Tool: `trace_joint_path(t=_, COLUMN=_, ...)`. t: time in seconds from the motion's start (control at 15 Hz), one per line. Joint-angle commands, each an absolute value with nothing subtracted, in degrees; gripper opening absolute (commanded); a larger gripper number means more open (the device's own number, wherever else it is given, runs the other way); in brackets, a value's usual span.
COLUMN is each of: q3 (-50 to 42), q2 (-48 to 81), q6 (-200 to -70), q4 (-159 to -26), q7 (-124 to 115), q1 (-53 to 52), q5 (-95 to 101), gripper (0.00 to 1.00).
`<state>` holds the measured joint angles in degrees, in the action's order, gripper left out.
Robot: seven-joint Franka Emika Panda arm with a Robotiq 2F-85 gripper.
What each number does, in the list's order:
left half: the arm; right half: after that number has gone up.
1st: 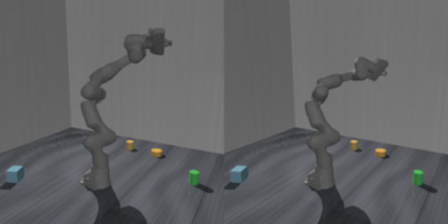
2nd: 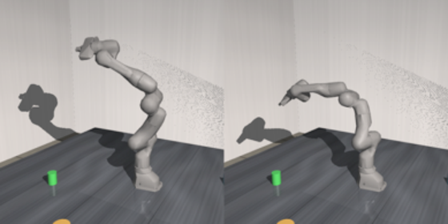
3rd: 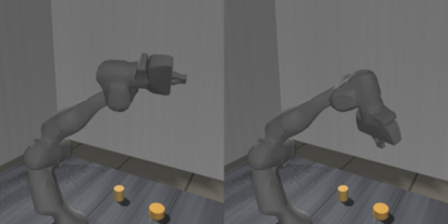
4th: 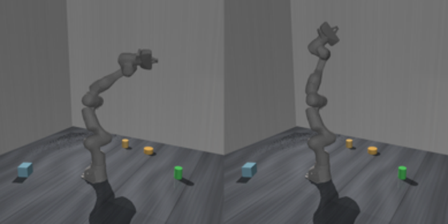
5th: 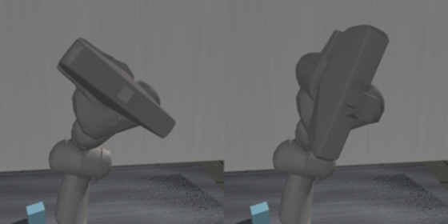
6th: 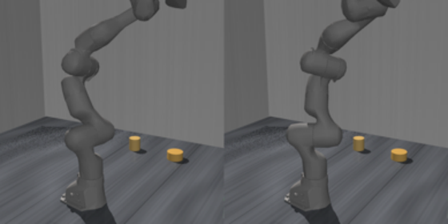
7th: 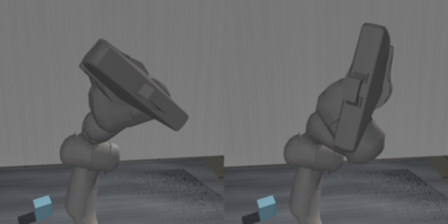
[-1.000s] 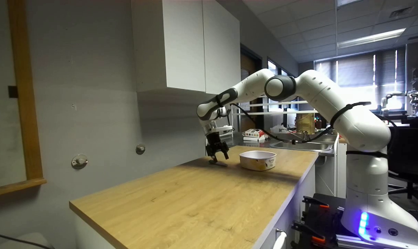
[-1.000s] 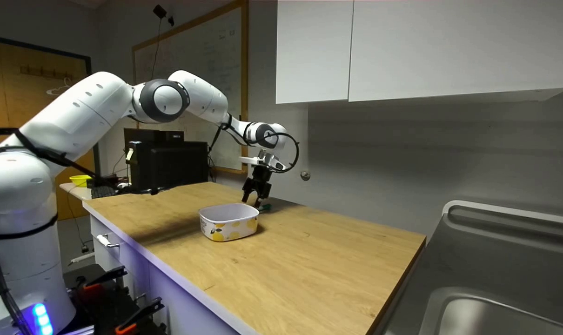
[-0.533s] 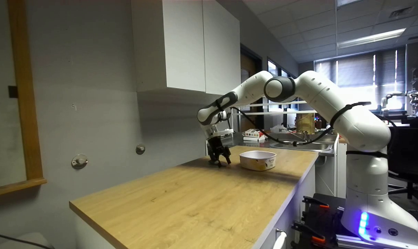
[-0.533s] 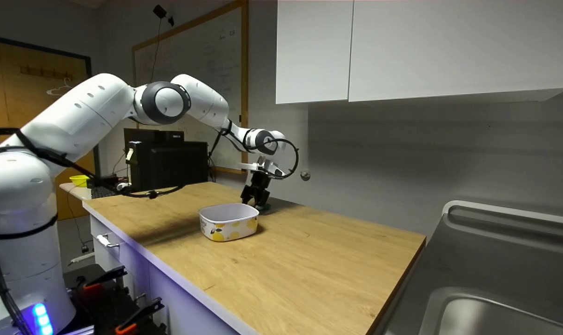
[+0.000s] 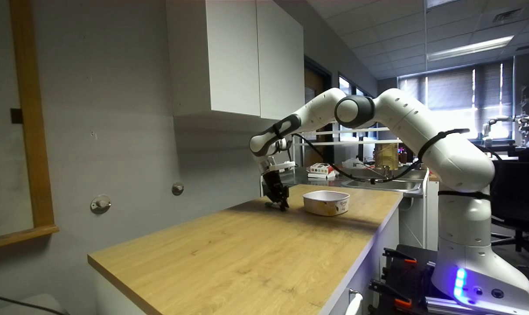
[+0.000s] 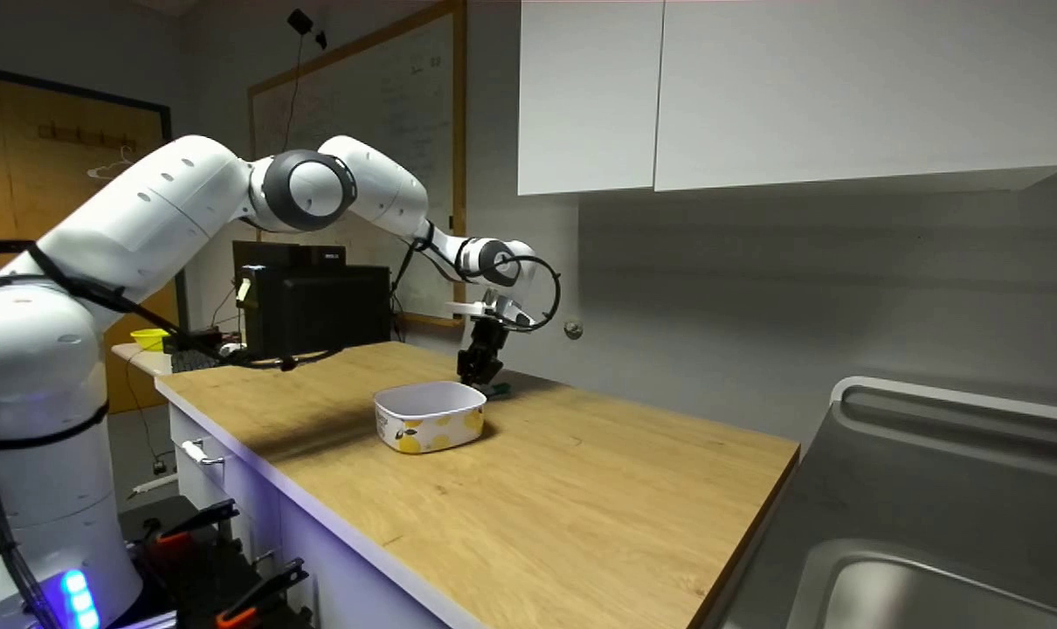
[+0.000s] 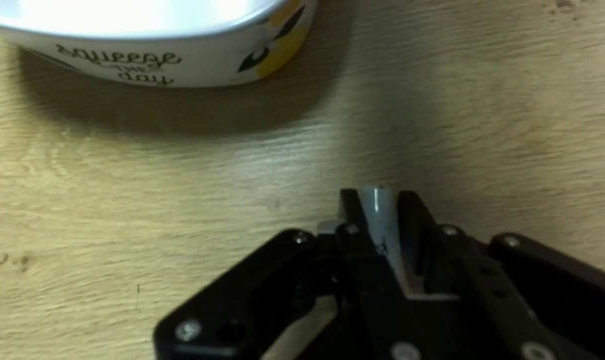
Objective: Put the marker in the bowl
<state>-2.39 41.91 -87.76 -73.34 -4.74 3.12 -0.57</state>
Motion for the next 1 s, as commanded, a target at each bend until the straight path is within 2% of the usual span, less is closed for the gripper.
trace_joint_path(t=0.0, q3=-2.8, q2=41.1, q6=-88.28, q4=-75.05, q7=-3.92, q1=2.8, q5=0.72, gripper=0.08)
trace_joint_path(t=0.47, q3=-2.43, q2=38.77, q6=-88.79, q4=-76.27, q7=-4.03, q1=2.39, q5=0.67, gripper=0.08)
trace_joint_path(t=0.93, q3=-2.15, q2=27.03, q6=-90.57, q4=-83.71, q7=-4.86, q1=0.89, q5=0.31, gripper=0.08)
